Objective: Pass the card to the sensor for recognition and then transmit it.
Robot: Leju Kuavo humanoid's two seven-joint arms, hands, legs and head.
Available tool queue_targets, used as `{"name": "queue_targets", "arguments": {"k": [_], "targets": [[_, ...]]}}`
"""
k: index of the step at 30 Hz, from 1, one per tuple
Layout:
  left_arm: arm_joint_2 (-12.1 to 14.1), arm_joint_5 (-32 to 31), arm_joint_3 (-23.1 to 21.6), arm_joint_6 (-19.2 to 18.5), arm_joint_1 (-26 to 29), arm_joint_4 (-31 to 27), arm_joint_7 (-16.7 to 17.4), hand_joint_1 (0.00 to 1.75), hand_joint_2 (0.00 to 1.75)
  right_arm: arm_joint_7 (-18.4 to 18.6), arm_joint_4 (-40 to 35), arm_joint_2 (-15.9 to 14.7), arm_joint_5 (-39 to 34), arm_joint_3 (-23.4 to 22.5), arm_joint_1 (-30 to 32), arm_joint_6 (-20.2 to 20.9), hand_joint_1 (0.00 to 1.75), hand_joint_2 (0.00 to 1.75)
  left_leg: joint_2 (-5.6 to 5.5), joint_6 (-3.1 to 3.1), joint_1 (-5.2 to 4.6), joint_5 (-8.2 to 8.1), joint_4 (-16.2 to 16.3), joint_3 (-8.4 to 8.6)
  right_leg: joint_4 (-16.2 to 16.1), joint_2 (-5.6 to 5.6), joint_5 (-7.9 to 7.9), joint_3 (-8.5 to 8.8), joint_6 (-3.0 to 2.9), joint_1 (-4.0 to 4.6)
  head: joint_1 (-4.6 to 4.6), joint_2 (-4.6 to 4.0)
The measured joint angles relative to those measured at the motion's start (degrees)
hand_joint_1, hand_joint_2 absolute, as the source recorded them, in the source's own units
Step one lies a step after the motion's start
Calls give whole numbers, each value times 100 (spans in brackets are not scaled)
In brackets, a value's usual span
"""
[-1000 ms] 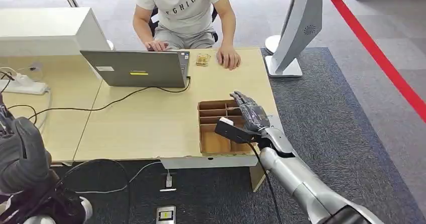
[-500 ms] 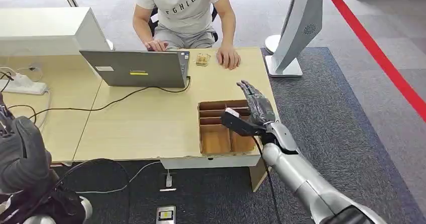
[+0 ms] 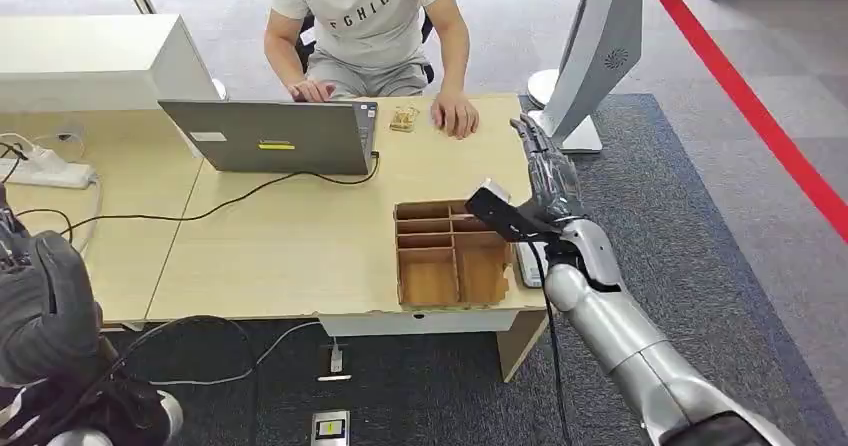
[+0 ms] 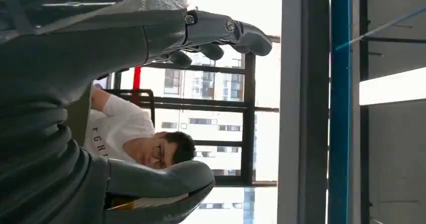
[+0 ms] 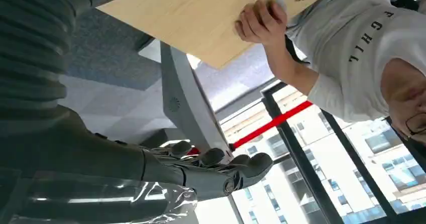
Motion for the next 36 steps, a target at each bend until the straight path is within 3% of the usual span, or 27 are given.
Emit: {"name": "queue_targets", "arguments": {"k": [18, 36], "targets": [[0, -142, 0, 0, 40, -107, 177, 0, 175, -68, 140, -79, -295, -127, 359, 245, 0, 175, 0, 0, 0, 0, 0, -2, 0, 0, 0, -1, 0, 0, 0, 0], [2, -9, -4, 0, 5, -116, 138, 0, 175, -42, -85, -238, -391, -310, 480, 400, 0, 175, 0, 0, 0, 0, 0, -2, 0, 0, 0, -2, 0, 0, 0, 0]]}}
